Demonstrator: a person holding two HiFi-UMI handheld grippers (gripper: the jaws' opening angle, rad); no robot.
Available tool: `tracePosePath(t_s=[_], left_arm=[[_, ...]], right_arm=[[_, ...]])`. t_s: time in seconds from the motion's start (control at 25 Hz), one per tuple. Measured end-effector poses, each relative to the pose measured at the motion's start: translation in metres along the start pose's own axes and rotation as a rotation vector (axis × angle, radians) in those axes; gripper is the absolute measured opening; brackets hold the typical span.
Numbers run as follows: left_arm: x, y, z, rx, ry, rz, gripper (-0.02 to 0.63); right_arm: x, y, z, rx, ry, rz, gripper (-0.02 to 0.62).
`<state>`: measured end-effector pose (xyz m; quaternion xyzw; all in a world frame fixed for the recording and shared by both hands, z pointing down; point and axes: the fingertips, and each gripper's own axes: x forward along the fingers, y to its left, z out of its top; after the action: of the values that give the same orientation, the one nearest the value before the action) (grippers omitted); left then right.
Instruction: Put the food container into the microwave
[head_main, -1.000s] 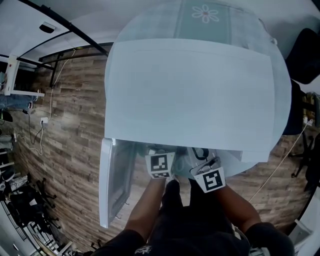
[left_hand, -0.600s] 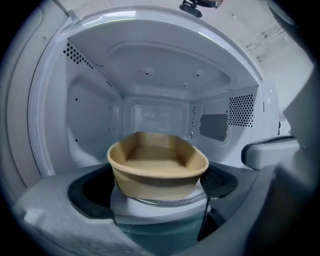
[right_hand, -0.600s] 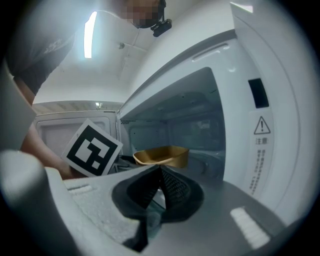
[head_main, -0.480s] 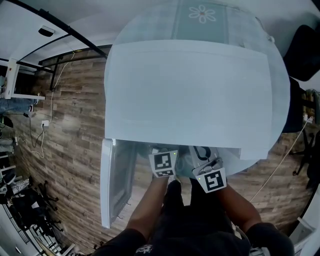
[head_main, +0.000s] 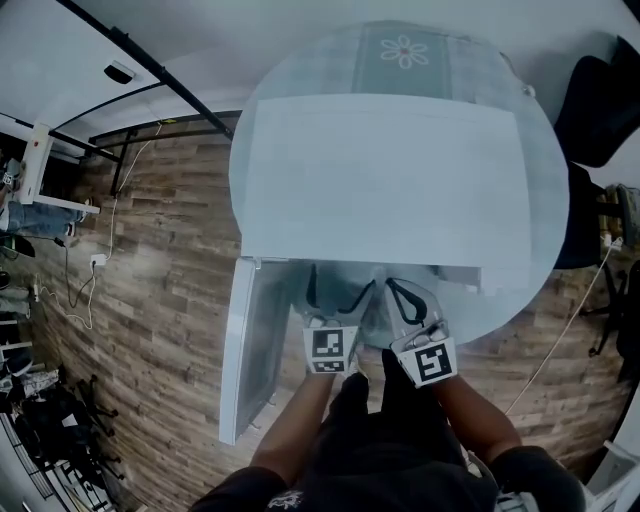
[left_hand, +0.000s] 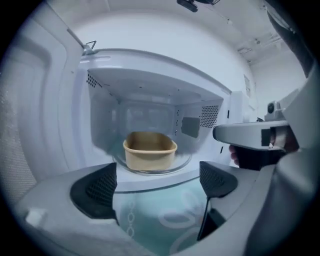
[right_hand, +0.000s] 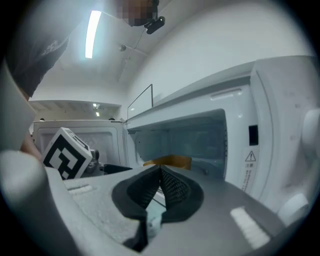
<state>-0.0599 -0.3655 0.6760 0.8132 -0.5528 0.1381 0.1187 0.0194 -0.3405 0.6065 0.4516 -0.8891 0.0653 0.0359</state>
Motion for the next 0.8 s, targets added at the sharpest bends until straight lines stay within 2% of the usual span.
tracePosePath(t_s=[0.16,0.28,0.48,0.64,0.76,0.8], left_arm=[[-0.037,-0.012,0.011,0.027,-0.021,-0.049,0.517],[-0.067,-0.021,0.026,0.036,-0.052,-0.080,0.490],[-0.111,-0.033,0.057,0.059,-0.121,-0.131,0.396],[-0.142,-0.040,0.084,0.065,-0.181,-0.126,0.261],[-0.160,-0.044,0.103,0.078,-0.230,-0.126,0.105],[-0.165,-0.045,0.107,0.079,-0.242,-0.126,0.074]], right_arm=[[-0.015,0.017,0.020,0.008,-0.028,-0.029,0.000],[-0.029,0.037,0.036,-0.024,-0.039,-0.038,0.002],[-0.053,0.070,0.067,-0.056,-0.089,-0.051,0.001],[-0.077,0.083,0.086,-0.109,-0.098,-0.064,0.002],[-0.087,0.089,0.106,-0.142,-0.129,-0.081,0.001],[-0.089,0.091,0.112,-0.150,-0.142,-0.088,0.002]])
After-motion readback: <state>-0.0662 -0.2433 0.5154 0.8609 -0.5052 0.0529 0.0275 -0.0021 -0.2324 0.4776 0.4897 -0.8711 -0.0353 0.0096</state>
